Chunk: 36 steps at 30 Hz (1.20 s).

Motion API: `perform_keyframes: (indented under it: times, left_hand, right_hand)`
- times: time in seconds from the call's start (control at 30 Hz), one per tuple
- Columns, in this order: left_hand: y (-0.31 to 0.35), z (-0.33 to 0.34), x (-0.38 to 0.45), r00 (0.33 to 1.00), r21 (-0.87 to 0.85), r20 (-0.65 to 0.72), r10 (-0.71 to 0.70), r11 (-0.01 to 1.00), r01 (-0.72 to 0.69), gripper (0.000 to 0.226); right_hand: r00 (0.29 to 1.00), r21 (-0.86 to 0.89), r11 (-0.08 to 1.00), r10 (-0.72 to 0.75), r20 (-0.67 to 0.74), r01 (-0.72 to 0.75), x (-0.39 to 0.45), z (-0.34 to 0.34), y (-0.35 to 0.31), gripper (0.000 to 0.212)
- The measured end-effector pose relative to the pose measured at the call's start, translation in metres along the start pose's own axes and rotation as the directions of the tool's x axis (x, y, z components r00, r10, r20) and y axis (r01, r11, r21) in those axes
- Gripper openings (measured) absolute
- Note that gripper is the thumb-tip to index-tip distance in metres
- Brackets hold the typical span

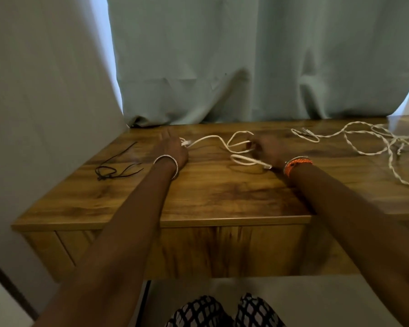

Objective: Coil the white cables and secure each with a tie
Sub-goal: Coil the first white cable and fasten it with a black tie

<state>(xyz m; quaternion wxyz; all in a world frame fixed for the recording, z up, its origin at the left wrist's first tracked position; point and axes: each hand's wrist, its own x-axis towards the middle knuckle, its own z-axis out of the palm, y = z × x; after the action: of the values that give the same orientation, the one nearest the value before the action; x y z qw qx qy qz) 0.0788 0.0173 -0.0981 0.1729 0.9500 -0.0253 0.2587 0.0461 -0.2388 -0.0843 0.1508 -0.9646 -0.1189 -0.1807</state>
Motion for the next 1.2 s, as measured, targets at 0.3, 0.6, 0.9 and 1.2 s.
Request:
perform_keyframes:
  times: [0.3, 0.6, 0.9, 1.2]
  left_hand:
    - [-0.004, 0.015, 0.019, 0.992, 0.024, 0.093, 0.080, 0.996, -0.083, 0.025]
    - [0.001, 0.016, 0.009, 0.991, -0.199, 0.101, 0.088, 0.978, -0.066, 0.020]
    - [-0.004, 0.023, 0.016, 0.973, -0.175, 0.201, 0.116, 0.981, -0.081, 0.022]
    - [-0.005, 0.011, 0.022, 0.932, -0.837, 0.044, -0.360, 0.495, 0.231, 0.026]
  right_hand:
    - [0.988, 0.063, 0.989, 0.131, 0.076, -0.136, 0.012, -0.053, -0.024, 0.020]
    - [1.000, 0.308, 0.951, 0.014, 0.021, -0.020, 0.044, 0.026, -0.094, 0.034]
    - [0.997, 0.352, 0.934, 0.076, -0.012, -0.067, 0.054, 0.061, -0.050, 0.018]
    - [0.982, 0.306, 0.941, 0.172, -0.074, -0.142, 0.049, 0.049, -0.042, 0.023]
